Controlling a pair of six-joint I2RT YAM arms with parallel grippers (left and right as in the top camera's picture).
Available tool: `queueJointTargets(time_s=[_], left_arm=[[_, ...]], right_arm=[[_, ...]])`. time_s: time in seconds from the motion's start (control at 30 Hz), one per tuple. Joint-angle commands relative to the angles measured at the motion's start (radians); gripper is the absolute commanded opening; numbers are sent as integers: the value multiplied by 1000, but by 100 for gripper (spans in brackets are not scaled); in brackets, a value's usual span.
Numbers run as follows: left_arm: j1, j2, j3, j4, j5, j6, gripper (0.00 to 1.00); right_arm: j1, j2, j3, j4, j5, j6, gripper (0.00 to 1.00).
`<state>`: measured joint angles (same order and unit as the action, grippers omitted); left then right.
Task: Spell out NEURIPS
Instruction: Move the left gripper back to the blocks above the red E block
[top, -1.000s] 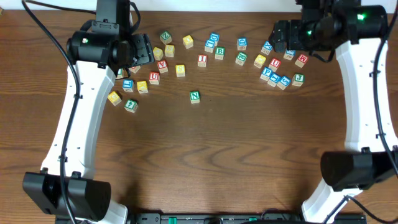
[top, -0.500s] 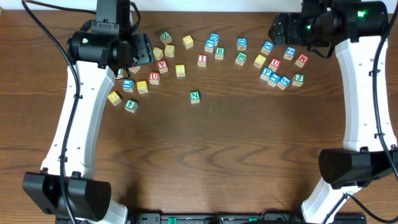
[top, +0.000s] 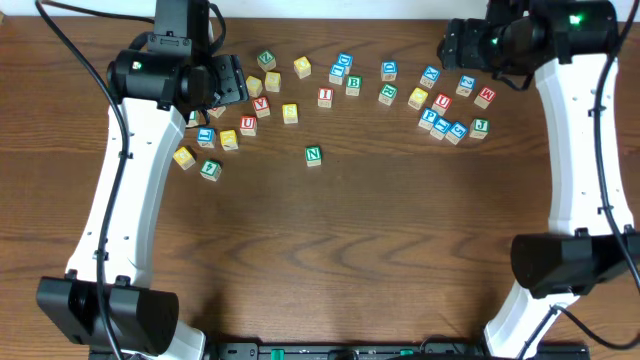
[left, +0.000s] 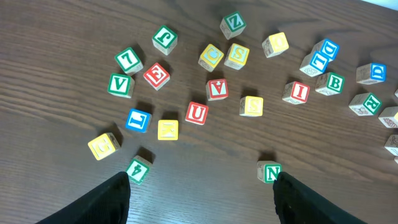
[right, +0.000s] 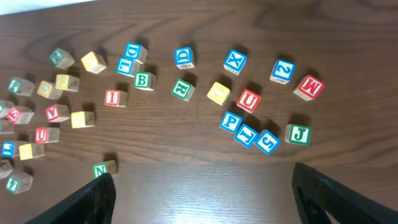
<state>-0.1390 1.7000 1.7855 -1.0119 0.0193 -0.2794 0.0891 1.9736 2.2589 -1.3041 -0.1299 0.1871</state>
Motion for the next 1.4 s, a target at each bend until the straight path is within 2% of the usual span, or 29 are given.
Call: queueJointTargets(time_s=[0.0,0.53,0.9,1.2,1.37], left_arm=[[3,17,2,-4,-13,17,73],[3,19,0,-3,-13,16,73],[3,21,-47,34,-13,13,73],[10,96,-77,179,-143,11,73],[12,225,-77,300,-144,-110,73]], right_arm=[[7,45,18,8,18,38,84],[97,117,17,126,24,37,84],[122,158,16,131,26,37,85],[122,158,16,111,26,37,86],[122,159,16,96,26,37,86]])
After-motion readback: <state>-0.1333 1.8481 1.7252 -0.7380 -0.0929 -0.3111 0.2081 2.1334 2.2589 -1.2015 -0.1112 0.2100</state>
